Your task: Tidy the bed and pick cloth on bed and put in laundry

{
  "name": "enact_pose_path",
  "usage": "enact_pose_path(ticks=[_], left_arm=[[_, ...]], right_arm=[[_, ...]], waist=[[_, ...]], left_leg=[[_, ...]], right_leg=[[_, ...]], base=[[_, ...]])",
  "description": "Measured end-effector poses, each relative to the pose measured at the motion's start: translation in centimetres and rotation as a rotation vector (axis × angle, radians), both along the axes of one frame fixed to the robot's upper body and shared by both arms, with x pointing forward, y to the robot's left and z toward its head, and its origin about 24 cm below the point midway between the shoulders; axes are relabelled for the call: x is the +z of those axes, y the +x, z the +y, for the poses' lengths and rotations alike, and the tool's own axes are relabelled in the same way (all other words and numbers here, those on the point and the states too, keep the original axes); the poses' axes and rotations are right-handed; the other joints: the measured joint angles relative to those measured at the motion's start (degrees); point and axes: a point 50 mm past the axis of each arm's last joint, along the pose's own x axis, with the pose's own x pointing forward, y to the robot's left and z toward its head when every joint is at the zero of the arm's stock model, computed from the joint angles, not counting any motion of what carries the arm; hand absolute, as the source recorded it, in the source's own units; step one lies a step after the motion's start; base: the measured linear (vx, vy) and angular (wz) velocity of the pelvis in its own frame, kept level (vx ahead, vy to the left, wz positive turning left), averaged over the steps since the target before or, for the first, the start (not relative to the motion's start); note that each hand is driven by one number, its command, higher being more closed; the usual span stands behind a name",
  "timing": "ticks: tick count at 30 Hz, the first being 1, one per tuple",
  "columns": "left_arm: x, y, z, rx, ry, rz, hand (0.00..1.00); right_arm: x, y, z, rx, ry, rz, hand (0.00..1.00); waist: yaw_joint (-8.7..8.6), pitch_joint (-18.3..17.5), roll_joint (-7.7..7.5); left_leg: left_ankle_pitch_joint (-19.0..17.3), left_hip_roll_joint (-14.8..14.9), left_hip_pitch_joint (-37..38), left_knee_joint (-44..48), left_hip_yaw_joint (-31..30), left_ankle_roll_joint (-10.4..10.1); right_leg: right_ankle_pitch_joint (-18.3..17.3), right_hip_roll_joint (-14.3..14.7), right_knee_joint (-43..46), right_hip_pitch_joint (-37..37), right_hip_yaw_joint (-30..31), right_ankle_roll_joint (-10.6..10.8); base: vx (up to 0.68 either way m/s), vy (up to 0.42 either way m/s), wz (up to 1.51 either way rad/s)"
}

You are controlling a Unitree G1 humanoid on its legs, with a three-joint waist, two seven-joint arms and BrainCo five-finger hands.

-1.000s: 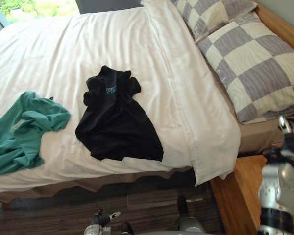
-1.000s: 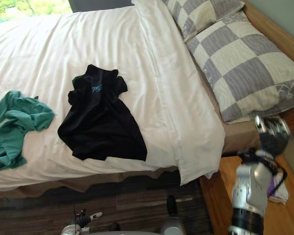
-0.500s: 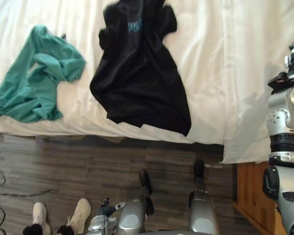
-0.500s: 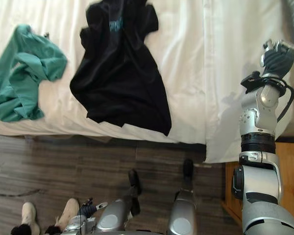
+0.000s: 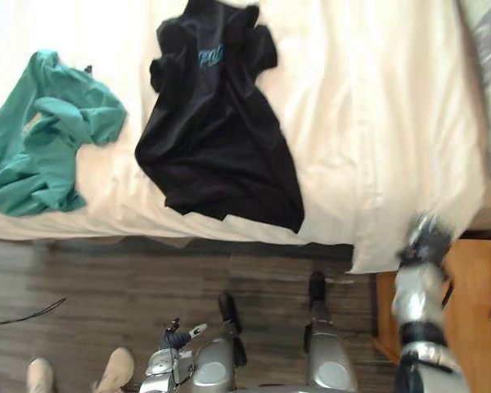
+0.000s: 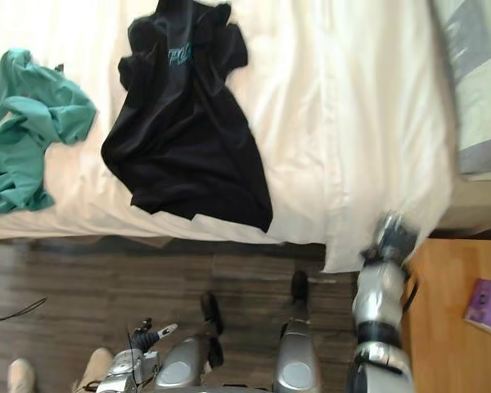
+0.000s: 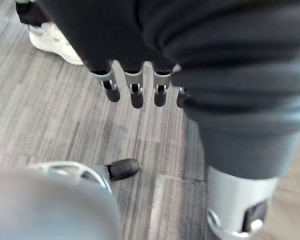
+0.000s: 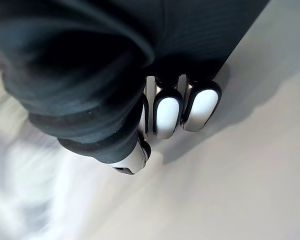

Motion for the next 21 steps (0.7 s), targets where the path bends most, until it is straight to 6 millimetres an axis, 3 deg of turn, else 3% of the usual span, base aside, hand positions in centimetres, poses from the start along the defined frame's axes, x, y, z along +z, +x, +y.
enact_pose_path(ticks=[1, 4, 6, 8, 11, 14, 15, 16, 17, 18, 19, 21], left_arm=[[-0.2, -0.2, -0.6, 0.010, -0.022, 0.013, 0.00], [-0.4, -0.4, -1.0, 0.012, -0.034, 0.024, 0.00], [-0.4, -0.4, -1.0, 0.012, -0.033, 0.025, 0.00], [-0.4, -0.5, -1.0, 0.010, -0.033, 0.028, 0.00], [-1.0, -2.3, -0.5, 0.024, -0.026, 0.090, 0.00], [-1.4, -3.4, -0.4, 0.039, -0.028, 0.125, 0.00], [-1.4, -3.4, -0.5, 0.049, -0.034, 0.122, 0.00], [-1.4, -3.4, -0.8, 0.062, -0.043, 0.120, 0.00], [-1.2, -3.3, 0.0, 0.078, -0.028, 0.112, 0.00], [-0.9, -2.3, -0.1, 0.069, -0.030, 0.073, 0.00], [-0.8, -2.2, -0.2, 0.067, -0.030, 0.065, 0.00], [-0.8, -2.5, -0.1, 0.075, -0.025, 0.055, 0.00]], right_arm=[[-3.6, -4.6, 1.3, -0.025, 0.090, 0.168, 0.00], [-6.3, -10.6, 2.0, -0.057, 0.150, 0.340, 0.00], [-6.7, -12.0, 2.1, -0.055, 0.160, 0.369, 0.00], [-7.2, -12.6, 2.6, -0.036, 0.171, 0.399, 0.00], [-8.3, -12.7, 5.2, 0.075, 0.196, 0.466, 0.00], [-9.1, -13.1, 6.8, 0.191, 0.201, 0.538, 0.00], [-9.0, -12.7, 6.5, 0.227, 0.173, 0.547, 0.00], [-9.0, -12.3, 6.4, 0.250, 0.157, 0.551, 0.00], [-9.0, -12.3, 6.3, 0.301, 0.121, 0.572, 0.00], [-9.1, -12.4, 5.7, 0.379, 0.071, 0.623, 0.00], [-9.1, -12.4, 5.4, 0.402, 0.052, 0.647, 0.00], [-8.9, -12.1, 4.7, 0.468, 0.004, 0.665, 0.00]], waist=[[-0.60, -0.6, -0.15], [-1.72, -2.5, -0.32], [-1.73, -4.1, -0.58], [-1.68, -4.8, -0.76], [-1.42, -5.9, -1.78], [-1.19, -7.6, -1.74], [-0.94, -6.8, -0.17], [-0.67, -6.6, -0.32], [-0.68, -6.9, -1.71], [-0.80, -6.0, -0.64], [-0.80, -5.8, -1.11], [-0.47, -5.9, 0.23]], left_leg=[[-0.5, 0.1, 1.7, 0.0, 0.7, -0.2], [-1.7, 0.3, 5.5, 0.0, 3.1, -0.5], [-2.1, 0.5, 7.2, 0.0, 3.4, -0.6], [-2.5, 1.4, 9.3, 0.0, 4.2, -0.7], [-3.4, 2.2, 12.9, 0.0, 4.6, -1.9], [-4.2, 3.1, 13.2, 0.7, 4.6, -2.3], [-6.9, 4.5, 11.9, 4.5, 4.9, -2.4], [-9.1, 6.0, 10.5, 8.9, 4.7, -2.8], [-12.0, 7.2, 6.7, 18.5, 3.7, -3.8], [-13.4, 10.2, -0.6, 32.5, 0.8, -4.8], [-13.4, 11.0, -2.2, 35.9, 0.2, -4.8], [-15.0, 14.4, -3.8, 38.2, 1.1, -2.1]], right_leg=[[-0.1, 0.2, 0.0, 1.2, 0.5, -0.3], [-0.1, 0.8, 0.0, 3.5, 2.5, -0.3], [-0.8, 1.1, 0.4, 4.8, 2.8, -0.6], [-3.7, 1.7, 5.1, 4.9, 2.6, -1.1], [-9.2, 2.9, 14.7, 3.7, 2.3, -2.3], [-10.6, 3.5, 13.8, 4.6, 1.4, -3.2], [-12.4, 3.3, 15.3, 4.6, -1.0, -4.8], [-13.3, 2.7, 19.3, 3.5, -2.3, -4.5], [-16.7, 1.2, 21.9, 3.6, -3.5, -3.9], [-17.8, 0.0, 23.2, 3.9, -5.3, -3.2], [-17.1, -1.0, 23.2, 4.2, -5.9, -3.5], [-16.5, -2.3, 22.8, 4.5, -6.0, -2.3]], base=[[0.03, -0.018, -0.35], [0.01, -0.012, -0.47], [0.00, -0.015, -0.23], [0.00, 0.000, 0.00], [0.01, -0.038, -0.04], [0.03, -0.064, -0.04], [0.07, -0.055, -0.17], [0.09, -0.050, -0.12], [0.07, -0.041, 0.28], [0.05, -0.020, 0.47], [0.06, 0.063, 0.49], [0.10, 0.153, 0.13]])
